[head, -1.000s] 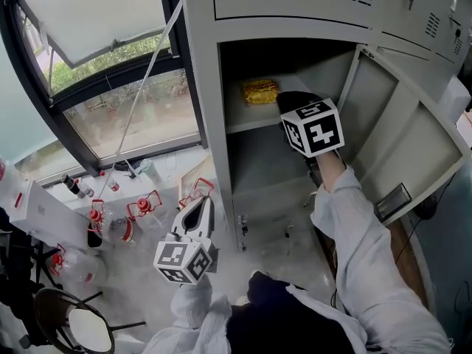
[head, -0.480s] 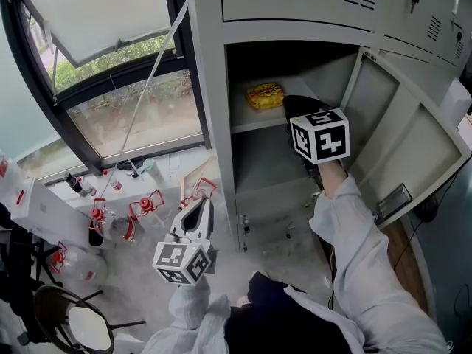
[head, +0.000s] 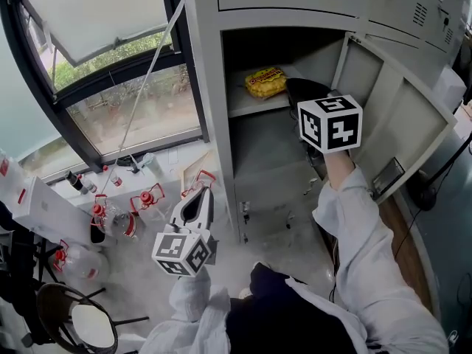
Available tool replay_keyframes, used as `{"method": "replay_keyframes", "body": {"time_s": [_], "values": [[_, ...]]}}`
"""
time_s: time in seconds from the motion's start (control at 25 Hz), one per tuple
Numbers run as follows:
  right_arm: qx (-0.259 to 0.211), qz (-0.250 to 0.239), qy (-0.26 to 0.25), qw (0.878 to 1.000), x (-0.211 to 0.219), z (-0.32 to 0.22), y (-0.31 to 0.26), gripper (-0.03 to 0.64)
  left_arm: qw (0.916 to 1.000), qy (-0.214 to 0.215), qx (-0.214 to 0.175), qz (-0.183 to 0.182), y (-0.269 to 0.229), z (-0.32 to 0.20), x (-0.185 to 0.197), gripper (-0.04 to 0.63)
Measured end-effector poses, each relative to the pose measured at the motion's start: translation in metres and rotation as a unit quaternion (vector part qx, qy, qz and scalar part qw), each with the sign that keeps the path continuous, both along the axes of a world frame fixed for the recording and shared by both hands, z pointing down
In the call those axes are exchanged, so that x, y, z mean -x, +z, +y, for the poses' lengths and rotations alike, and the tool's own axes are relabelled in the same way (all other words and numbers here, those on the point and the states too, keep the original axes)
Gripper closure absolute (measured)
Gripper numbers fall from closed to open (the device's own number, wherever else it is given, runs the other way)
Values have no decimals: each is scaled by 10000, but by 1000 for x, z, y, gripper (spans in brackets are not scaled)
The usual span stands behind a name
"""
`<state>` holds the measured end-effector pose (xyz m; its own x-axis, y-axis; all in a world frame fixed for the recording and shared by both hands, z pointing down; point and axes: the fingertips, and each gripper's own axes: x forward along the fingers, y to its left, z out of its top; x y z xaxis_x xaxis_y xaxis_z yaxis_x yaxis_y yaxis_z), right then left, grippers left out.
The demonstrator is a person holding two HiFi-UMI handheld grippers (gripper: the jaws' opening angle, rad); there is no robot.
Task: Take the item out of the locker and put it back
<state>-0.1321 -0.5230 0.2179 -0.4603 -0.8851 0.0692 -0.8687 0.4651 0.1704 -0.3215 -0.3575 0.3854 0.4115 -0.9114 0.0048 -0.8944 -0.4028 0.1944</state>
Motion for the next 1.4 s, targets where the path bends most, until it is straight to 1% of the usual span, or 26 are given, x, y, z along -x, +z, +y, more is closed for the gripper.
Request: {"method": "replay_keyframes", "body": {"time_s": [0.12, 0.24, 0.48, 0.68, 1.0, 1.2, 1.4], "values": [[-95, -80, -19, 9999, -3, 16, -9, 618, 10000, 48, -17, -14, -1, 8, -1, 586], [-90, -274, -44, 9996, -7, 30, -14, 618, 9999, 105, -36, -36, -4, 16, -3, 586], [-183, -269, 1, 9995, -19, 62, -10, 618, 9996, 249, -52, -114, -5, 31, -9, 586], [-217, -240, 48, 9995, -29, 85, 8, 618, 9993, 345, -35, -102, -4, 40, -14, 586], [-119, -392, 60, 9991, -40, 115, 43, 618, 9989, 456, 126, -50, 7, 44, -20, 586], [-134, -467, 115, 9988, -43, 132, 65, 618, 9984, 528, 187, -8, 12, 45, -24, 586], [-172, -444, 253, 9985, -47, 145, 90, 618, 9979, 531, 349, 130, 25, 46, -23, 586]]}}
